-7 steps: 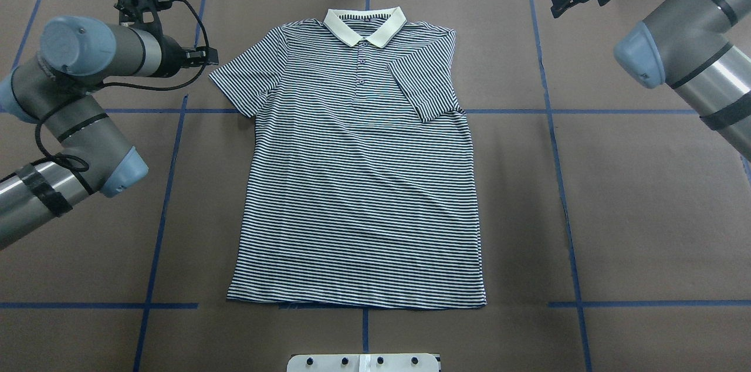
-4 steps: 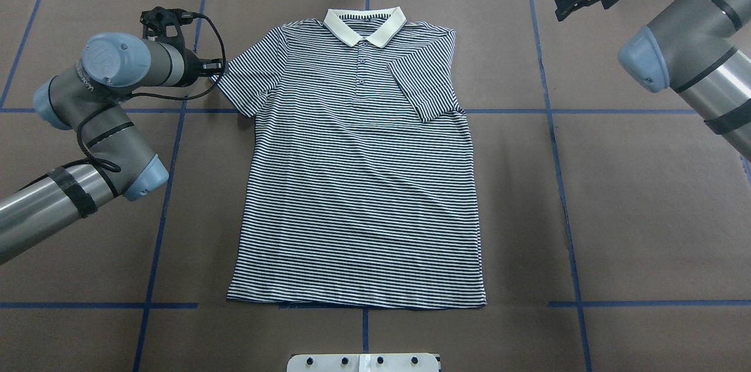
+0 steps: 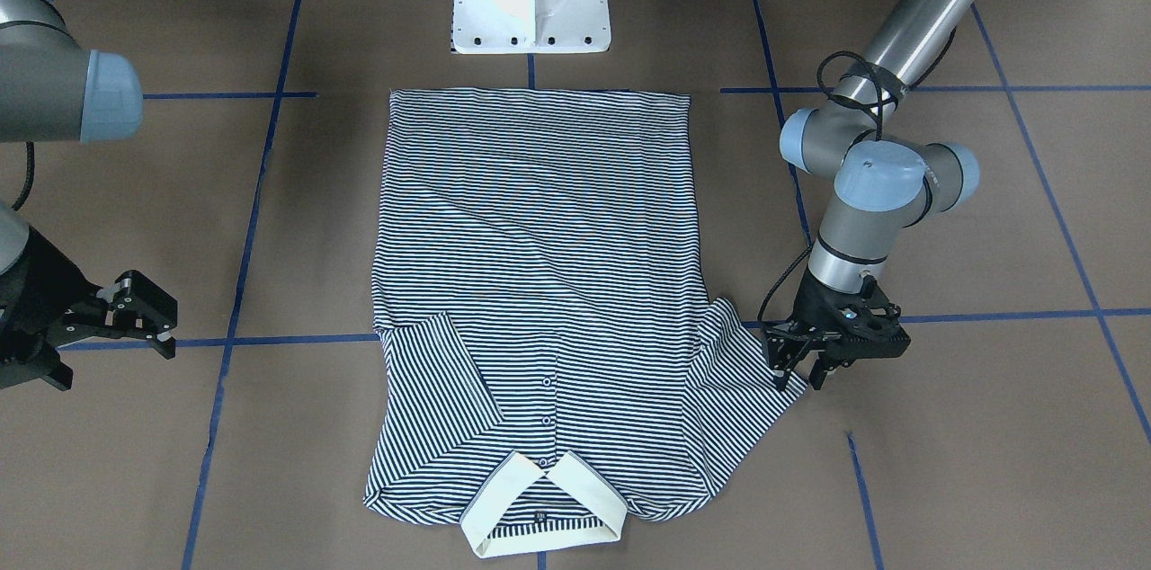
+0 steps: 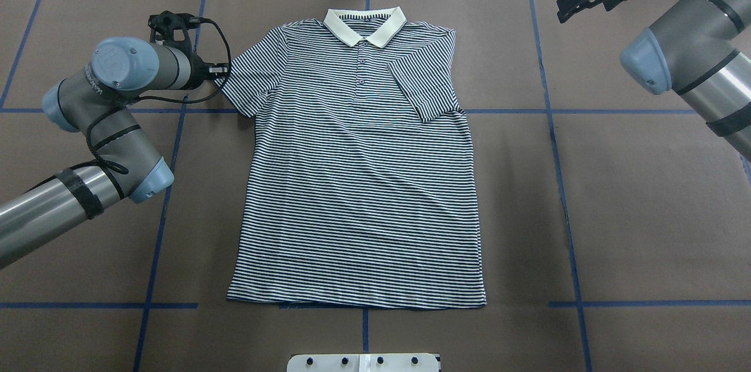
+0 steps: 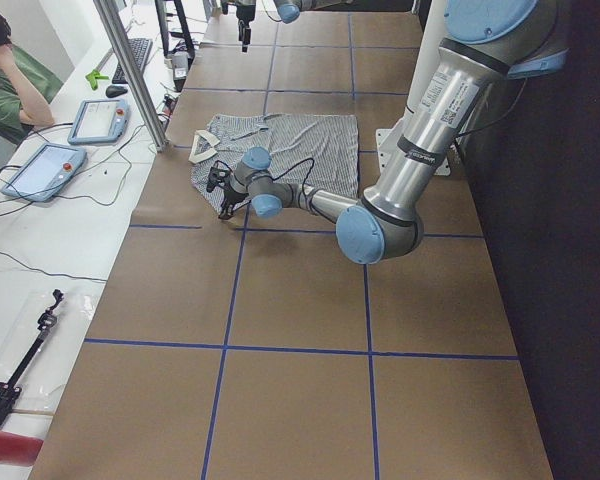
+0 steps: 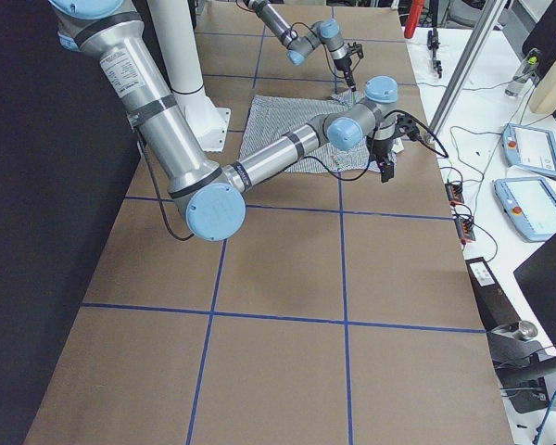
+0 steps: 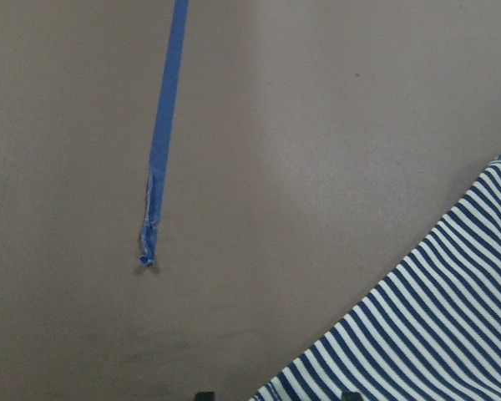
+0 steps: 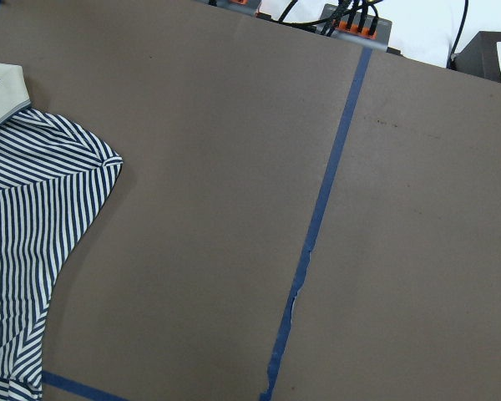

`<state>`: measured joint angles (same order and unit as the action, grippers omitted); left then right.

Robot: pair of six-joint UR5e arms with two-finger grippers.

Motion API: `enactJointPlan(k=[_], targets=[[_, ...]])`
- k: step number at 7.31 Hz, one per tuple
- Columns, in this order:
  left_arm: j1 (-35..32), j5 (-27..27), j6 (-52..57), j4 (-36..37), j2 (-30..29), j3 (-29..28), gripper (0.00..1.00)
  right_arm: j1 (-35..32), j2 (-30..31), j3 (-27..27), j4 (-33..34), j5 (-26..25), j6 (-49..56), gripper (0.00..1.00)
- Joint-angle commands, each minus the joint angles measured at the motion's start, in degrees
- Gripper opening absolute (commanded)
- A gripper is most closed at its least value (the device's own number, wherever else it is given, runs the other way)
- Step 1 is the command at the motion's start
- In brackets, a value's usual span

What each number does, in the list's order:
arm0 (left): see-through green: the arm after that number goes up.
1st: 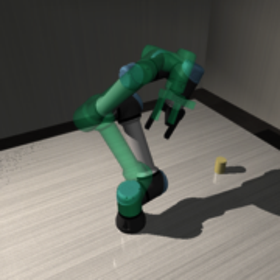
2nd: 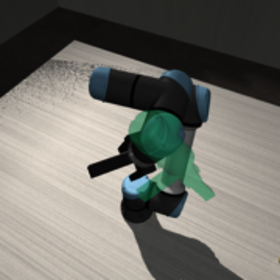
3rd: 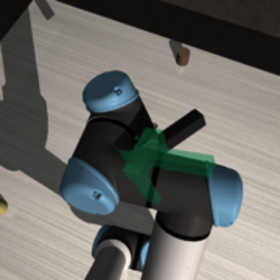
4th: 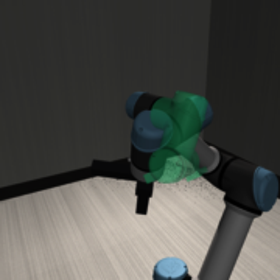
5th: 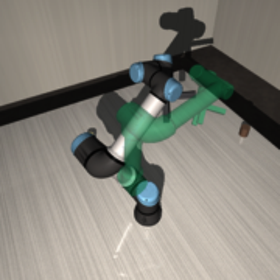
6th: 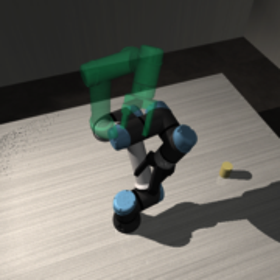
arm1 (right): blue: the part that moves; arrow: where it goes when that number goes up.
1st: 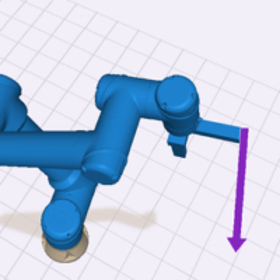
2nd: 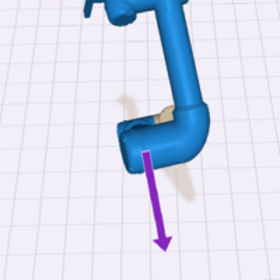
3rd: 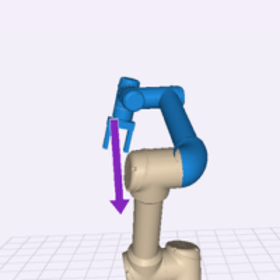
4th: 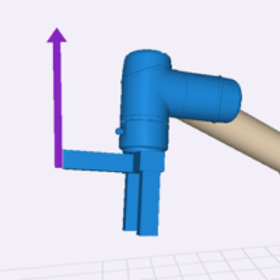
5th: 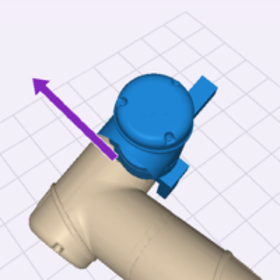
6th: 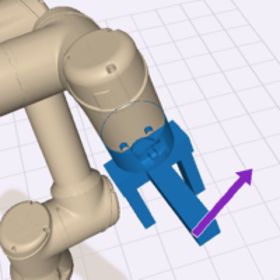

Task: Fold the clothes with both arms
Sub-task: 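Grasp the sleeve nearest the left gripper with the left gripper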

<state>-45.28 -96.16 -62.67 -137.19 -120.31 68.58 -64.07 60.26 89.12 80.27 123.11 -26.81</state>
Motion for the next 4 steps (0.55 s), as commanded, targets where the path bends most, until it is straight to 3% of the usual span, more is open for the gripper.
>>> enactJointPlan(k=[1, 4], targets=[[0.2, 0.0, 0.0, -0.2, 0.0, 0.1, 0.00, 0.0, 0.0, 0.0, 0.0, 0.0, 0.0, 1.00], [0.2, 0.0, 0.3, 0.5, -0.3, 2.3, 0.00, 0.0, 0.0, 0.0, 0.0, -0.1, -0.1, 1.00]])
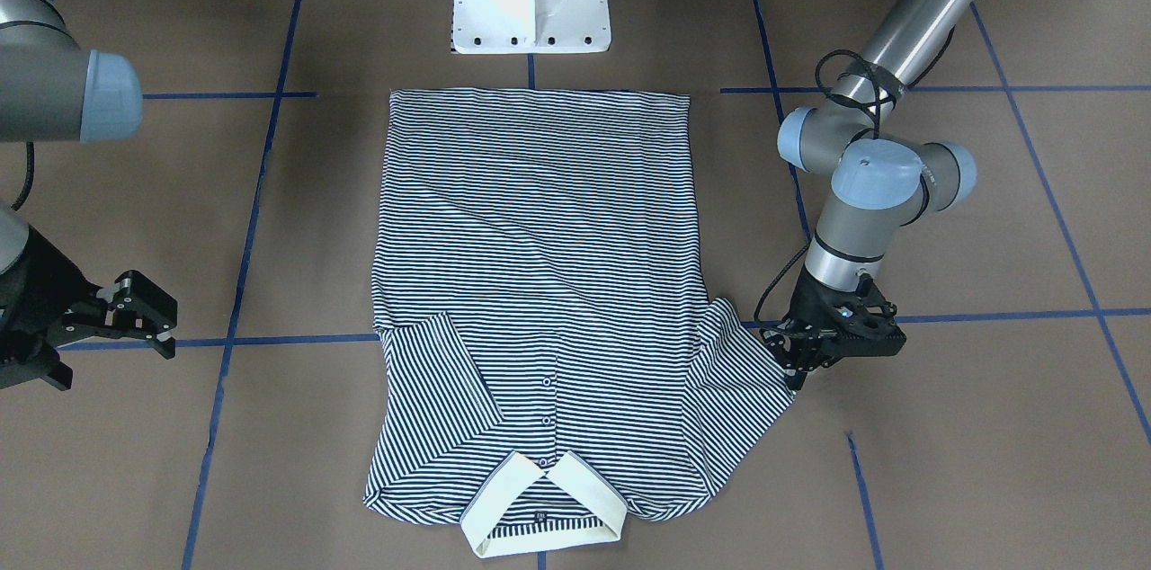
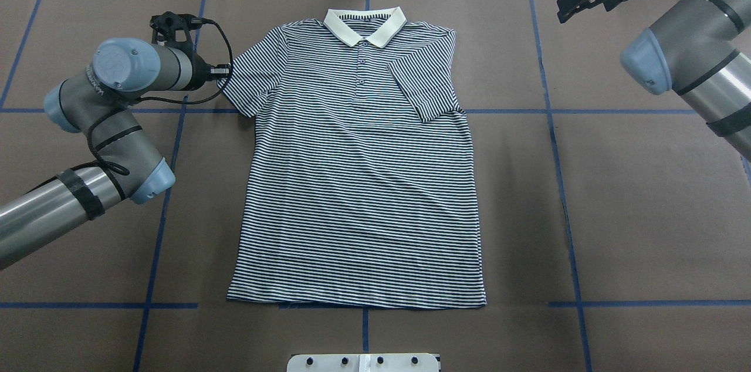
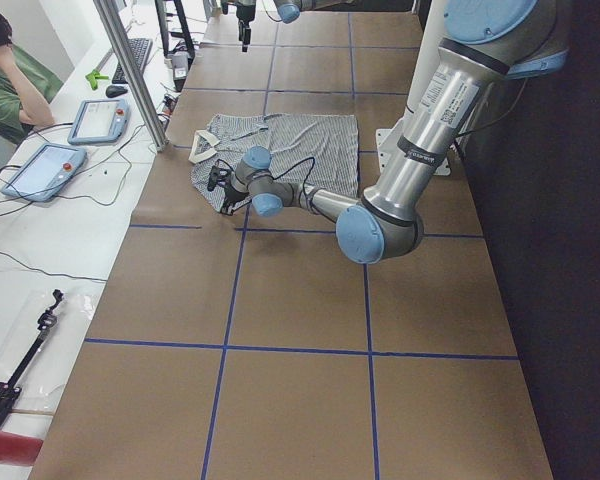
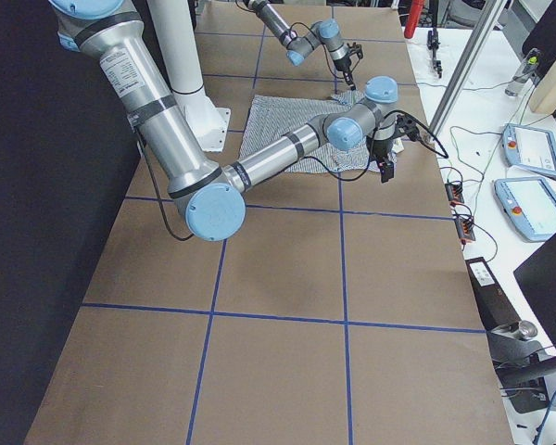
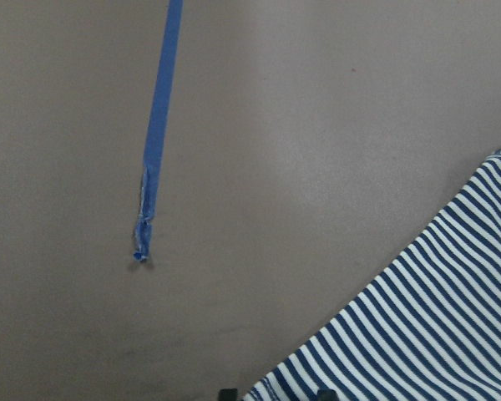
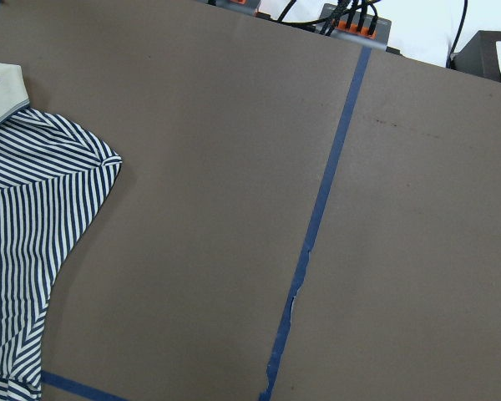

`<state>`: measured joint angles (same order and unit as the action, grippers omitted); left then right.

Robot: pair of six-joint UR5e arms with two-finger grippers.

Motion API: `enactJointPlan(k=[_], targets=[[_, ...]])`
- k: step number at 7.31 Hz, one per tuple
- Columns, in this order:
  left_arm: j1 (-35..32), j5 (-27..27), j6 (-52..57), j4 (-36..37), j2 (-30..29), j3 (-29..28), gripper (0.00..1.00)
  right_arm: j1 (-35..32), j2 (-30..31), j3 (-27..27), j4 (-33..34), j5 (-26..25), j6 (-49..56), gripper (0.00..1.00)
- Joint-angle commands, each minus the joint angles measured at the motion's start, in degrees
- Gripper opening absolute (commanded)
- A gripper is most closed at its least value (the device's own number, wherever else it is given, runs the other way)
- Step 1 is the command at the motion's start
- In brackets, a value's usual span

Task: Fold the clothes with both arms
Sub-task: 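Grasp the sleeve nearest the left gripper with the left gripper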

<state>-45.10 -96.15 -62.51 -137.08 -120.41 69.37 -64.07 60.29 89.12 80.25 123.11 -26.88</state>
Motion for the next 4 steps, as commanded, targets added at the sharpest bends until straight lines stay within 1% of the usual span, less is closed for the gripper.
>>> enactJointPlan(k=[1, 2, 3, 4], targets=[[0.0, -0.3, 0.0, 2.2, -0.5, 3.7, 0.00, 0.0, 0.0, 0.0, 0.0, -0.1, 0.0, 1.00], [0.1, -0.3, 0.0, 6.8, -3.8, 3.8, 0.00, 0.0, 0.0, 0.0, 0.0, -0.1, 0.0, 1.00], [0.2, -0.2, -0.2, 14.1, -8.4, 3.8, 0.00, 0.0, 0.0, 0.0, 0.1, -0.1, 0.0, 1.00], [0.6, -0.1, -0.9, 18.5, -11.7, 3.5, 0.00, 0.0, 0.0, 0.0, 0.0, -0.1, 0.0, 1.00]])
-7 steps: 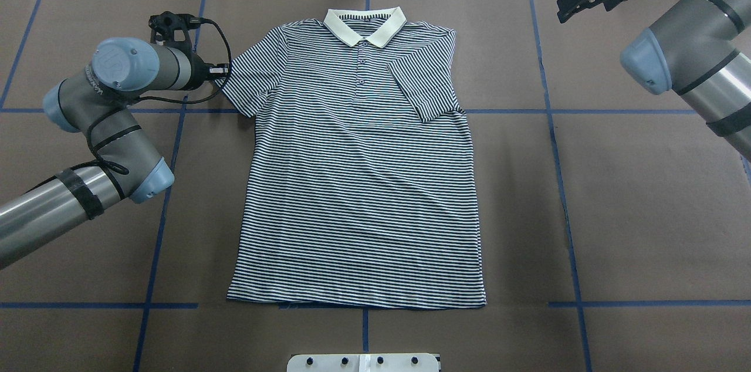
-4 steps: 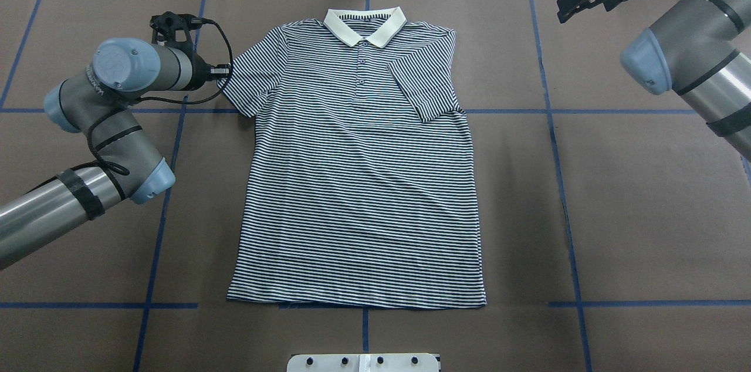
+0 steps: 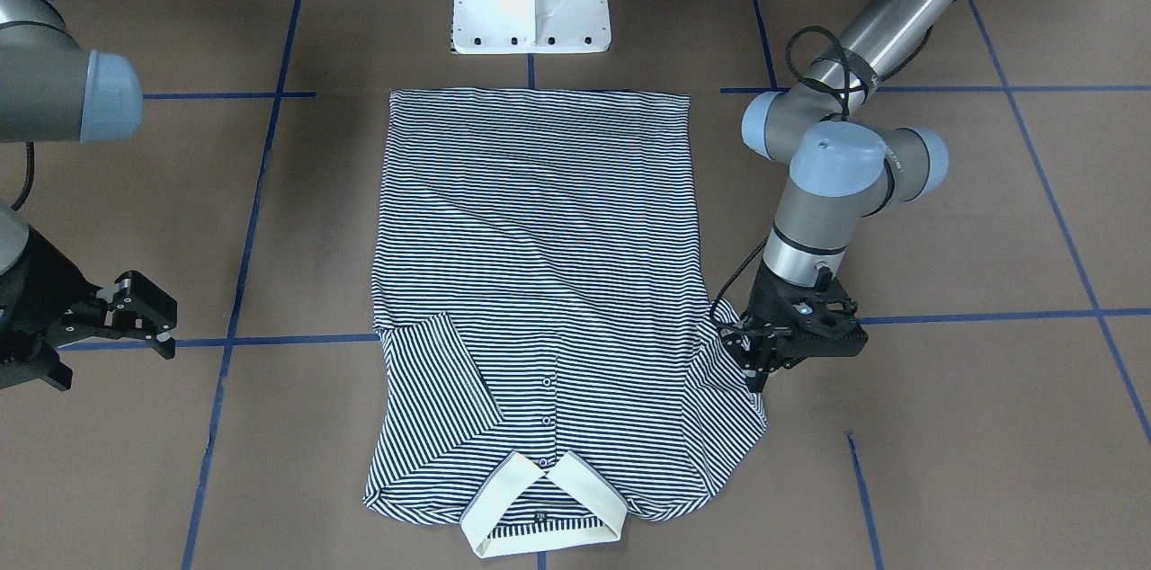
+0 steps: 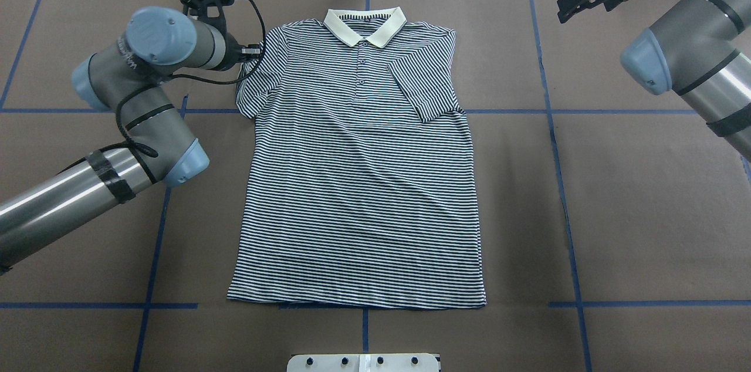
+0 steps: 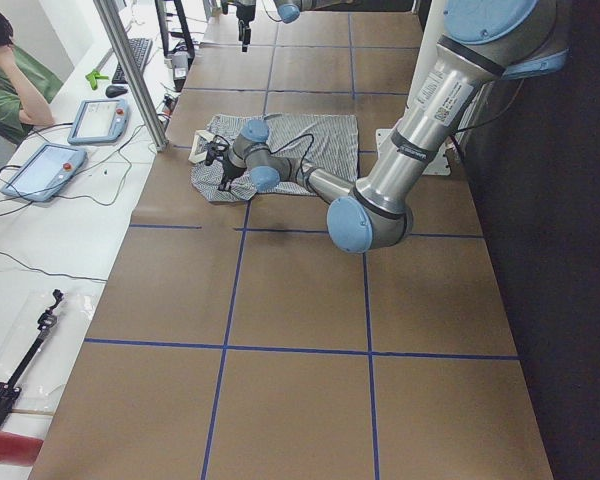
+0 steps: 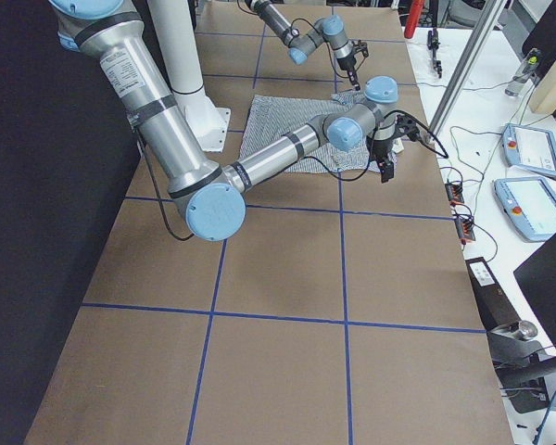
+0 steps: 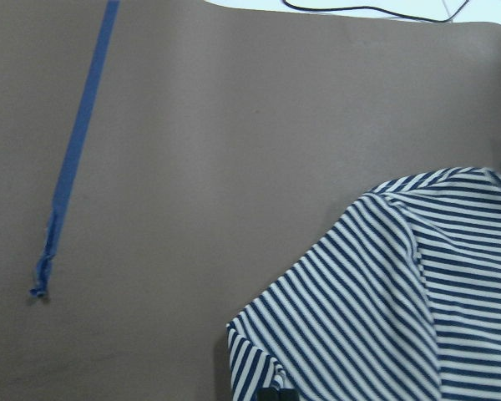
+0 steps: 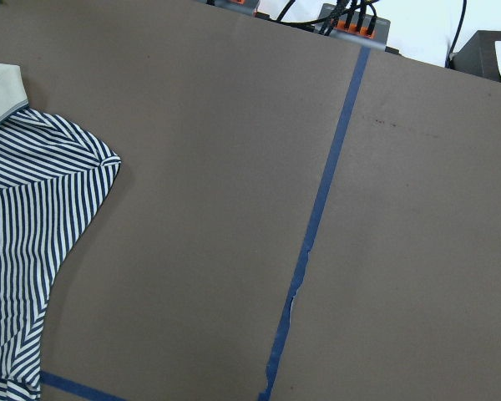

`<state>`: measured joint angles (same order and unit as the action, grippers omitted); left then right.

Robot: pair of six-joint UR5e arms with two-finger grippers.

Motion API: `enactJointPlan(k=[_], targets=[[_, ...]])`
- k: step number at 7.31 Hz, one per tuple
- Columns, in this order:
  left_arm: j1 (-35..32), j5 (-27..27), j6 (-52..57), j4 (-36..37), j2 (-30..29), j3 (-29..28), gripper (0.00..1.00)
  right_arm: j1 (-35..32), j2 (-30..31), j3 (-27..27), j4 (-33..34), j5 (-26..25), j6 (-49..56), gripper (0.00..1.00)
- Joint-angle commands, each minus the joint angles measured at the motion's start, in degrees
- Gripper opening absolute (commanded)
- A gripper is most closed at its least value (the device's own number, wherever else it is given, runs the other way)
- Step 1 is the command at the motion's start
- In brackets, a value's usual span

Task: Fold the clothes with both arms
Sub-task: 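Fold the sleeve inward toward the shirt's center with the left gripper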

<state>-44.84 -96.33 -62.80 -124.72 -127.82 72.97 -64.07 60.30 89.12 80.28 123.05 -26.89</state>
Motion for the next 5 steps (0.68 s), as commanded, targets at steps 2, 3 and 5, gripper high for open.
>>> enactJointPlan(k=[2, 3, 5], targets=[[2.7, 0.3, -6.5, 12.2, -11.8, -4.4, 0.00, 0.1, -0.1, 0.0, 0.0, 0.0, -0.2, 1.00], [4.4, 0.5, -10.2, 12.2, -15.4, -7.9, 0.00, 0.1, -0.1, 0.0, 0.0, 0.0, -0.2, 1.00], [5.4, 1.8, -11.8, 12.2, -17.3, -9.9, 0.00, 0.2, -0.2, 0.0, 0.0, 0.0, -0.4, 1.00]])
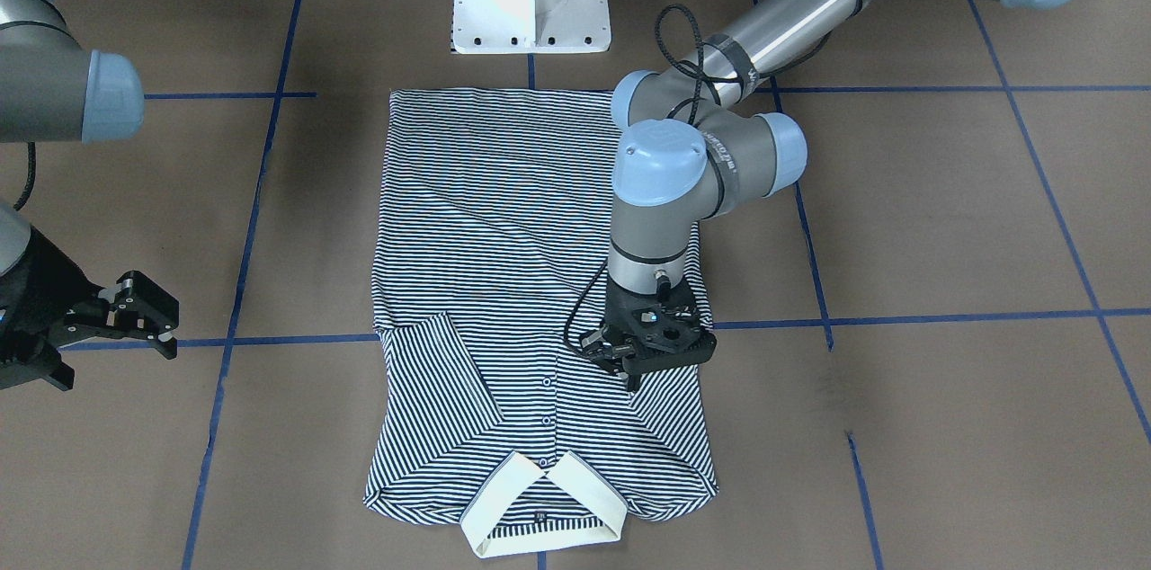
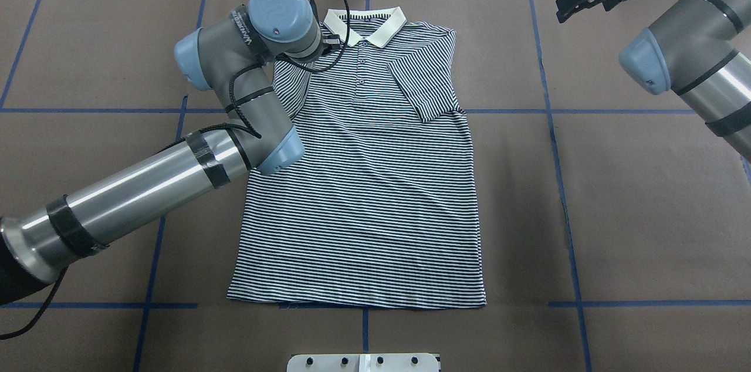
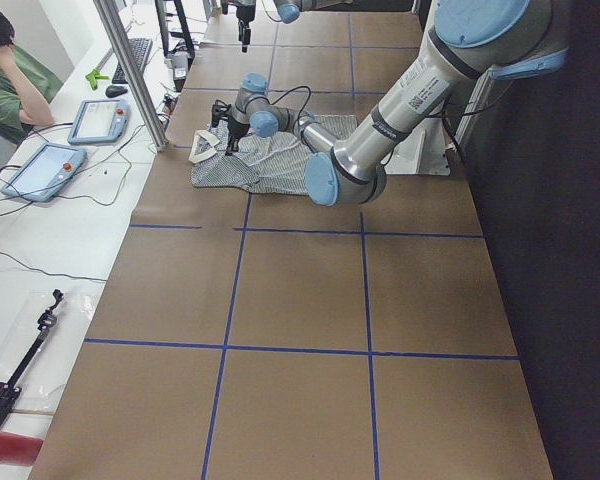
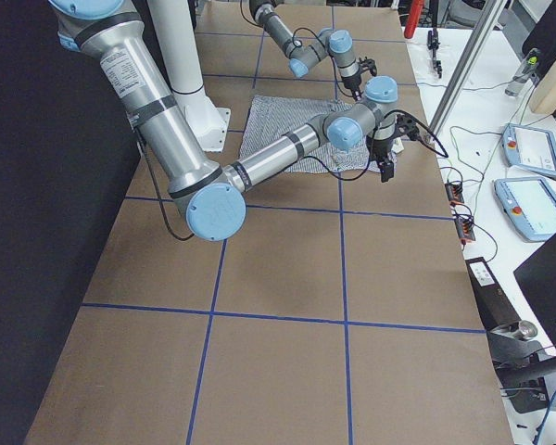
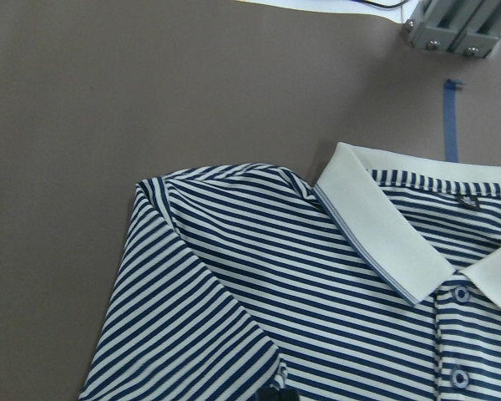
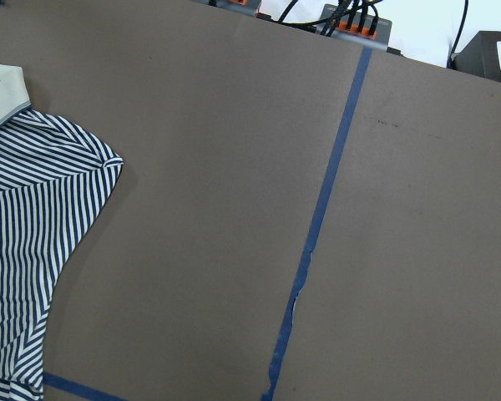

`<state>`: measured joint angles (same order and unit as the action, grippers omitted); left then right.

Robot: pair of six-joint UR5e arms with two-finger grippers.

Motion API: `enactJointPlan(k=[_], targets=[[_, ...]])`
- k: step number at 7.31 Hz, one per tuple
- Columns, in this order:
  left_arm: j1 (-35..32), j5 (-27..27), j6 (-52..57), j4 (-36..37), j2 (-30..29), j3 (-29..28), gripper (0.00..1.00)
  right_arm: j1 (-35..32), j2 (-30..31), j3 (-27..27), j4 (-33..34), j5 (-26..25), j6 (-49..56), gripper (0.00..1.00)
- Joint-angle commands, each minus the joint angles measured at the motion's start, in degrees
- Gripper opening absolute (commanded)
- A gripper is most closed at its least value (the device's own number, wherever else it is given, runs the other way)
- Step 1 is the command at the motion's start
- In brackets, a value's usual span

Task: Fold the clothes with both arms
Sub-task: 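Fold the sleeve inward toward the shirt's center with the left gripper, then release the sleeve and move both grippers to the hem nearest the robot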

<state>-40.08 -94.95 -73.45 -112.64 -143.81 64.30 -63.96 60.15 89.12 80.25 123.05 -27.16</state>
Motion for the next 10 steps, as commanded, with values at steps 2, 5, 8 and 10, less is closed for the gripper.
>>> enactJointPlan(k=[2, 5, 8, 10], targets=[[1.0, 0.5, 2.9, -0.3, -1.0, -0.3, 1.00, 0.1, -0.1, 0.7, 0.0, 0.0, -0.4, 1.00], [1.3, -4.2, 4.2, 0.2, 1.8, 9.0, 1.00, 4.7, 0.6, 4.8, 0.0, 0.1, -13.1, 1.00], [3.3, -6.8, 7.4, 7.3, 15.2, 32.4, 1.00, 25.2, 7.7, 23.0, 0.9, -14.8, -39.0, 1.00], [9.6, -6.2, 6.7, 6.9, 23.3, 41.6, 1.00, 40.5, 12.3, 28.4, 0.8, -28.1, -52.5, 1.00]])
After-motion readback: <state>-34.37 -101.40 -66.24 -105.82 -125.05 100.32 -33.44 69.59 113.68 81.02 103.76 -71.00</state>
